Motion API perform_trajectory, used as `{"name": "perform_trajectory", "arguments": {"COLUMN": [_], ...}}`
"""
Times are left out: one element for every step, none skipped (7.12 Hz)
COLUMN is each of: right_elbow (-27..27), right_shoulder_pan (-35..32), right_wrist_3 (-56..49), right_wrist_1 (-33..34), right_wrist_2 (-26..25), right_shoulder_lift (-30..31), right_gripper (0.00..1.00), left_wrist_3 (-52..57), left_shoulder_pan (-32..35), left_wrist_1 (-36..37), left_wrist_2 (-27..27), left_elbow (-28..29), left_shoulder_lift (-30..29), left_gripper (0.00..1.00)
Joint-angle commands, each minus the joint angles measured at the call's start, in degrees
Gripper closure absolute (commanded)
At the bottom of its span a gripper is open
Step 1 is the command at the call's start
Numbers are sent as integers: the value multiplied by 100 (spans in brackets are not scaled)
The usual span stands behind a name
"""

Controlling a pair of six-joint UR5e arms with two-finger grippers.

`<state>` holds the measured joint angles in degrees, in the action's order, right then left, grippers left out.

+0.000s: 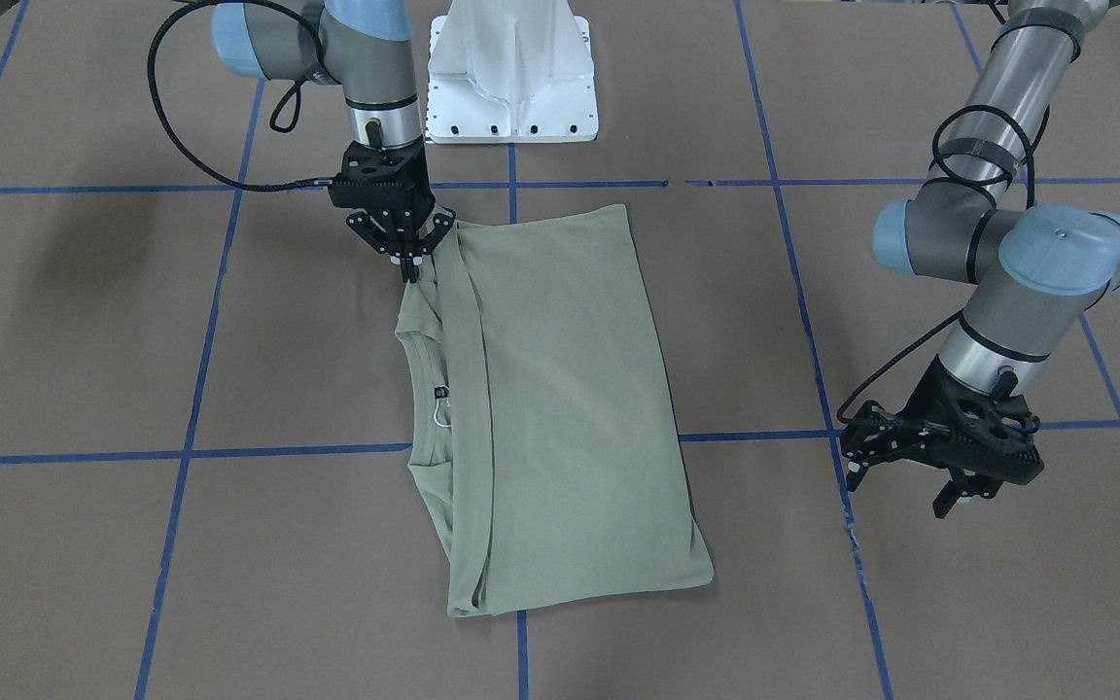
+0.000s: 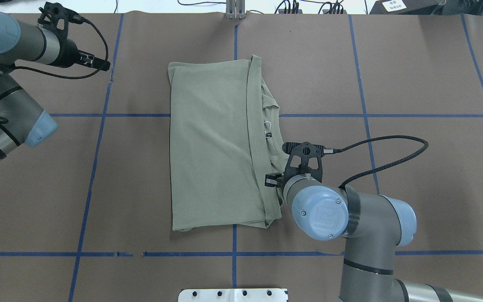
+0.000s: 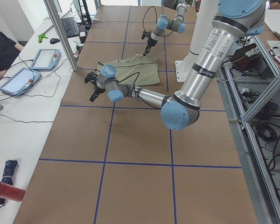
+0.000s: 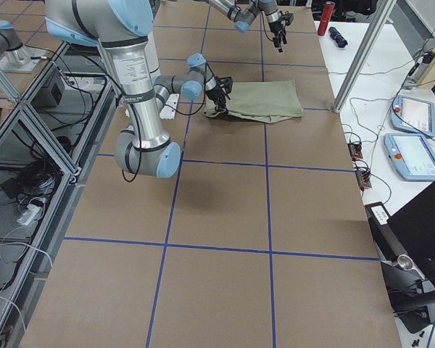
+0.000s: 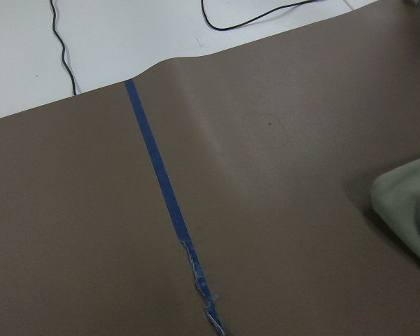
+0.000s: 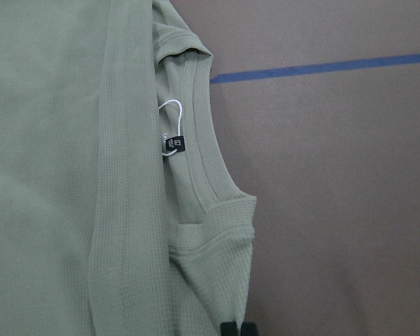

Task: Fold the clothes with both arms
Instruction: 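Grasp the shirt edge with the right gripper and pull it toward the robot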

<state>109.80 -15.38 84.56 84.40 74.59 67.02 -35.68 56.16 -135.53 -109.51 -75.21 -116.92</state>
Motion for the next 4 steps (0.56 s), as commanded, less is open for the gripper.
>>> {"name": "perform_trajectory", "arguments": {"right_elbow": [86, 68, -71, -151], "right_shoulder_pan": [262, 263, -41, -270], "right_wrist_3": [70, -44, -602, -886], "right_wrist_1": [24, 50, 355, 871], "right_wrist_2": [-337, -287, 79, 457], "right_shoulder_lift": [214, 128, -291, -747], "right_gripper": [1, 0, 0, 0], "left_wrist_3": [0, -9, -9, -9], "left_shoulder_pan": [0, 0, 0, 0], "left_wrist_1": [0, 0, 0, 0], "left_wrist_2": [-1, -61, -149, -159], "left_elbow": [-3, -11, -11, -11], "left_shoulder_lift": [-7, -7, -7, -7], "left_gripper": [0, 0, 0, 0]}}
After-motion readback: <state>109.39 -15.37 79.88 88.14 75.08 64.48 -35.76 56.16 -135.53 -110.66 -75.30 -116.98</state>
